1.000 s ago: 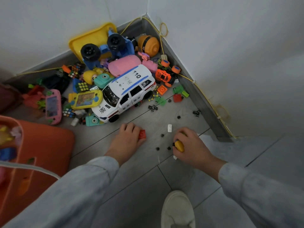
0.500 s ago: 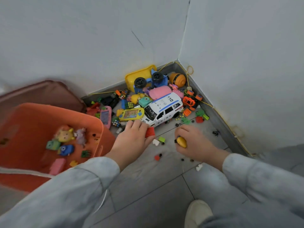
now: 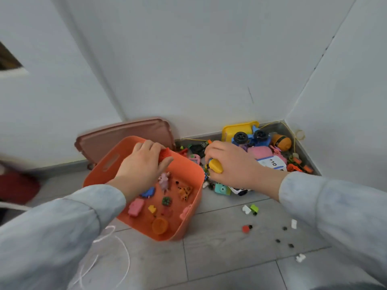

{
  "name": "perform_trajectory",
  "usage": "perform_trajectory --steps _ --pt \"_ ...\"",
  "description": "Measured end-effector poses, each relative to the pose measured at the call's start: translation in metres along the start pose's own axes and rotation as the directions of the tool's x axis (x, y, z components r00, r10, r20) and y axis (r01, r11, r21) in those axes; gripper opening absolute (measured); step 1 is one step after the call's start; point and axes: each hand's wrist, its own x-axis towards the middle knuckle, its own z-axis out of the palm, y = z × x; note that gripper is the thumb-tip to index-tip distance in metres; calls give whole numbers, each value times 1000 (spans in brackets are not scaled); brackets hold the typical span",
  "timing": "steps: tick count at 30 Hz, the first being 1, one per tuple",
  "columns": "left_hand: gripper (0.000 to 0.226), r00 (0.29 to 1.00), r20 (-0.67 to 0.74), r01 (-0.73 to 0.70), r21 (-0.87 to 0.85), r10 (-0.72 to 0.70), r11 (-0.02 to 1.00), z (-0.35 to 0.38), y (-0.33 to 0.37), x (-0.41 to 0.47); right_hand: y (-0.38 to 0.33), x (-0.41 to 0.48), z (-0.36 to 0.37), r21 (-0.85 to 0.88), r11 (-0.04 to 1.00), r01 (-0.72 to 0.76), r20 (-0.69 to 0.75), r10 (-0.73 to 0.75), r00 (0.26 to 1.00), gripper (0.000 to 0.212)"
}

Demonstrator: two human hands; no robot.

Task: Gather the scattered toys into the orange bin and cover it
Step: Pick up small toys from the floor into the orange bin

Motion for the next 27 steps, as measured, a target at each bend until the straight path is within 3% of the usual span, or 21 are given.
perform_trajectory --steps 3,9,13,18,27 --pt "52 993 8 119 -49 -119 992 0 -34 -9 -26 21 23 -15 1000 3 13 -3 1000 17" --pt "45 984 86 166 -82 -159 983 9 -72 -22 -48 36 71 89 995 -48 92 40 995 27" --pt "46 989 84 126 -64 -120 990 19 -81 -27 -48 43 87 126 992 0 63 -8 998 32" --pt "48 989 112 102 -93 -92 990 31 -84 -25 -46 45 99 119 991 -56 111 43 993 60" --pt "54 996 84 43 -74 -37 996 35 -63 -18 -33 33 89 98 990 -97 67 91 994 54"
